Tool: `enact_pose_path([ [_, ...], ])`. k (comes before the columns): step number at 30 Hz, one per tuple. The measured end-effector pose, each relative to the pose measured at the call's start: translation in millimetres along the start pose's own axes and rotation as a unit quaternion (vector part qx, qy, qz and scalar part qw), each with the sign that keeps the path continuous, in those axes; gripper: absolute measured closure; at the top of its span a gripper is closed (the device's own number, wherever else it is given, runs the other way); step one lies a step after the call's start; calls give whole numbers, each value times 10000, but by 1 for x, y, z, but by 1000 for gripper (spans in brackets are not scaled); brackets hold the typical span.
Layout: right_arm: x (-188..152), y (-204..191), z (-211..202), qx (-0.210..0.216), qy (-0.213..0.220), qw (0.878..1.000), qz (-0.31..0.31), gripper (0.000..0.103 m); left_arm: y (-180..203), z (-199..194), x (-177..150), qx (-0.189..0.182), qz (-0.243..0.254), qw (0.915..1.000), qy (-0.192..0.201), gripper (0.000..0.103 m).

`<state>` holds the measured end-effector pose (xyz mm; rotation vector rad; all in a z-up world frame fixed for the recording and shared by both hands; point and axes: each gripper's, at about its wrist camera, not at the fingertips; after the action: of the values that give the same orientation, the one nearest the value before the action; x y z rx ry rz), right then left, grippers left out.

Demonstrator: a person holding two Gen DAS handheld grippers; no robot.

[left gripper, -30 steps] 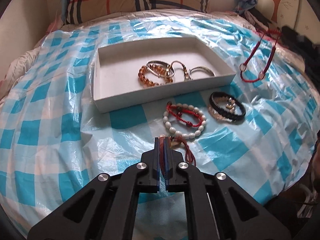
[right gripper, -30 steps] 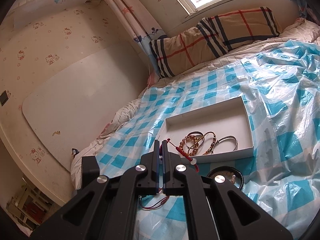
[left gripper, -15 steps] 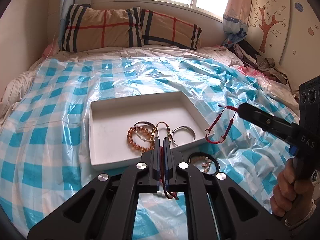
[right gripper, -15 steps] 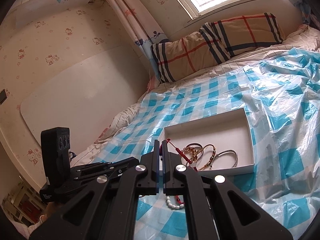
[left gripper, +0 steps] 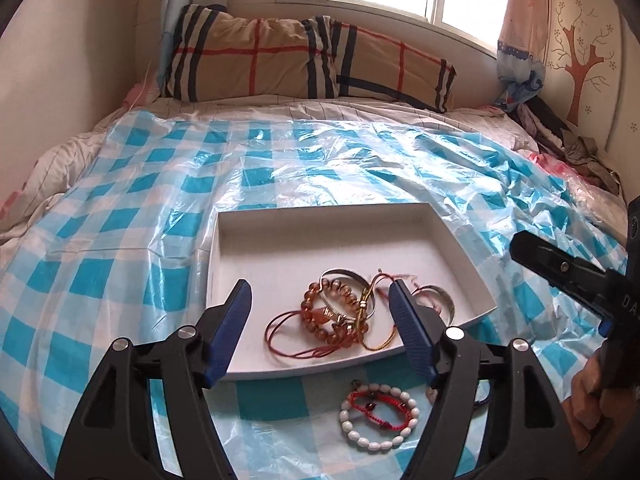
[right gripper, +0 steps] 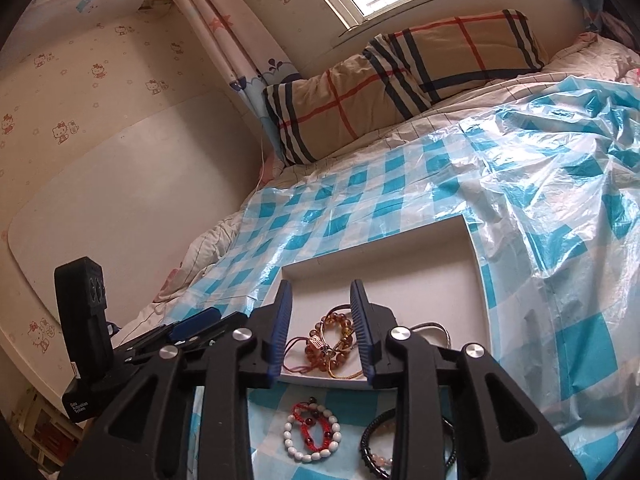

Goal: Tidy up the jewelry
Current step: 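Open both tools over the tray to release the bracelets, then move both open tools back over the bracelets left on the sheet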

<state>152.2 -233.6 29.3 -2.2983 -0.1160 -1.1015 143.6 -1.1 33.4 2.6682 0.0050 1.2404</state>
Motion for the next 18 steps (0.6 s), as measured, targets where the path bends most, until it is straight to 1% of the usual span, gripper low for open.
enact_pose_path([
  [3,-11,5,-12,-100,-106,9999,33,73,-3,-8,-17,57,-53,9999,-153,27],
  [5,-21,9,-22,-174,-188,9996,66,73,-2,-16,-30,118,-86,9997,-210,19],
  [8,-38,13,-37,-279,-359,9989,112,73,3,-29,-50,189,-49,9994,-298,14],
  [11,-57,16,-51,-359,-545,9978,138,72,12,-41,-67,269,40,9988,-418,12],
  [15,-74,13,-68,-430,-662,9967,172,70,22,-56,-81,332,154,9984,-440,11],
  [18,-81,11,-80,-467,-660,9965,193,65,28,-68,-85,403,231,9981,-406,9],
])
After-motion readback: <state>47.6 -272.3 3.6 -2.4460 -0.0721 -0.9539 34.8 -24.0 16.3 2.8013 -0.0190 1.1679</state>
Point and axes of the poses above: each gripper's, at about its wrist camera, not at the fingertips, and z roughly the way its jaws point, y to its right, x to its top, and after that the axes turned 9 degrees about -x, right-handed
